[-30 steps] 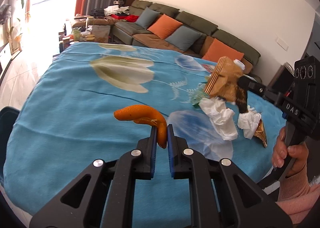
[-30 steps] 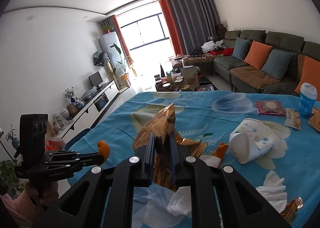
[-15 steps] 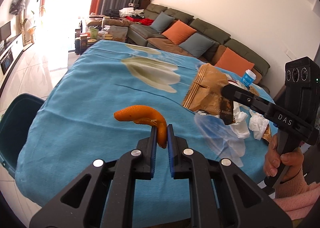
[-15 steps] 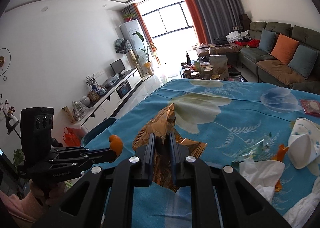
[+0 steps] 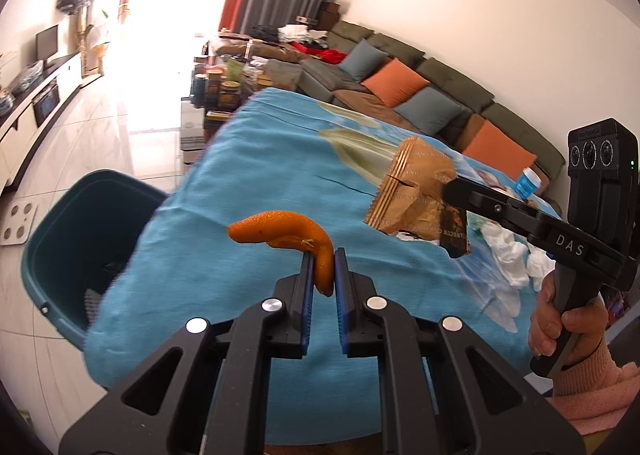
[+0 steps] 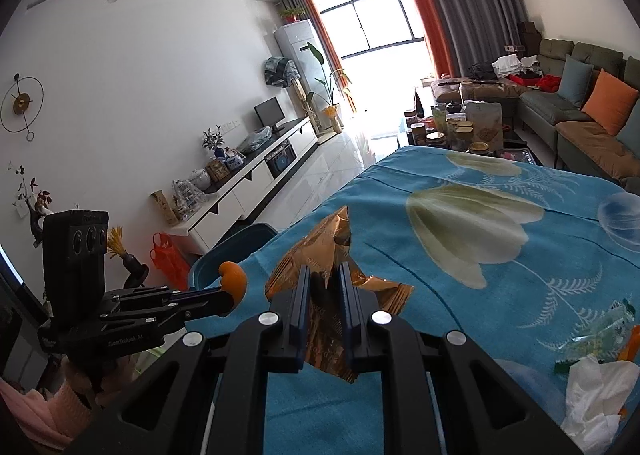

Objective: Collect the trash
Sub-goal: 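Carry the orange peel and gold wrapper over to the teal bin, then open the left tool into the bin while the right tool releases the wrapper, then move both open tools back over the trash on the sheet, then grasp a white tissue with the left tool while the right grasps the white paper cup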

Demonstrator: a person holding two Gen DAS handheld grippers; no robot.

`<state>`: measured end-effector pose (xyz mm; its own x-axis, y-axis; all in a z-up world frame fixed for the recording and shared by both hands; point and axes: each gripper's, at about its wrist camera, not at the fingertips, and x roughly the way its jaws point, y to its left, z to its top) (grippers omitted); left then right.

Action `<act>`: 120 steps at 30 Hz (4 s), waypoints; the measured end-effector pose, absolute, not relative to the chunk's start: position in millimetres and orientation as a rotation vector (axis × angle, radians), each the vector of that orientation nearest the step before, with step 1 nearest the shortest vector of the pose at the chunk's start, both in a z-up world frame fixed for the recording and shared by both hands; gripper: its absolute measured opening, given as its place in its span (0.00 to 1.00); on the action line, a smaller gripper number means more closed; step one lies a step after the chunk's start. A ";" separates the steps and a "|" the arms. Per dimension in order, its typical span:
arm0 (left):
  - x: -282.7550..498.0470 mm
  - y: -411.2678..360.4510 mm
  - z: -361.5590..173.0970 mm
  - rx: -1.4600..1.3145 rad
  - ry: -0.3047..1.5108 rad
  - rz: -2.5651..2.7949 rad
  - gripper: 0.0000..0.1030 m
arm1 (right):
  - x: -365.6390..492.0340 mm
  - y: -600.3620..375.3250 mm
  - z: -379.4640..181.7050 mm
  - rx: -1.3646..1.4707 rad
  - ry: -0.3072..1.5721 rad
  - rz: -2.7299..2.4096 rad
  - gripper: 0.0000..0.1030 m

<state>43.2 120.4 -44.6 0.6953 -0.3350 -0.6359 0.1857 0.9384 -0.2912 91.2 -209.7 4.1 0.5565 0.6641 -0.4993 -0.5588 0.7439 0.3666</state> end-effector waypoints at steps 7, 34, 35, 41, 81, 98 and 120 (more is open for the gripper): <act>39.0 156.9 -40.4 -0.232 0.733 -0.219 0.10 | 102.4 -170.7 11.4 0.131 0.669 0.799 0.12; 55.9 274.7 -72.2 -0.340 0.796 0.053 0.10 | 161.3 2.1 6.3 0.082 0.779 1.048 0.13; 57.1 276.9 -74.7 -0.342 0.799 0.057 0.10 | 163.7 7.4 3.7 0.080 0.787 1.048 0.13; 71.5 286.4 -87.8 -0.355 0.819 0.070 0.10 | 176.9 37.6 -13.3 0.058 0.859 1.044 0.13; 58.5 55.8 -51.3 -0.163 0.700 -0.486 0.50 | 93.7 -285.8 16.0 0.202 0.673 0.566 0.49; 70.3 -120.1 -70.5 0.010 0.849 -0.756 0.56 | 94.0 -469.9 -13.3 0.316 0.688 0.157 0.63; 94.4 -147.6 -87.5 -0.003 0.975 -0.764 0.24 | 129.9 -487.8 -52.2 0.301 0.868 0.337 0.45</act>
<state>94.4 -147.6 -87.5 0.3259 -0.5845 -0.7431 0.5816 0.7436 -0.3299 129.9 -487.8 -52.2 0.5998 0.4063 -0.6893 -0.1655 0.9059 0.3899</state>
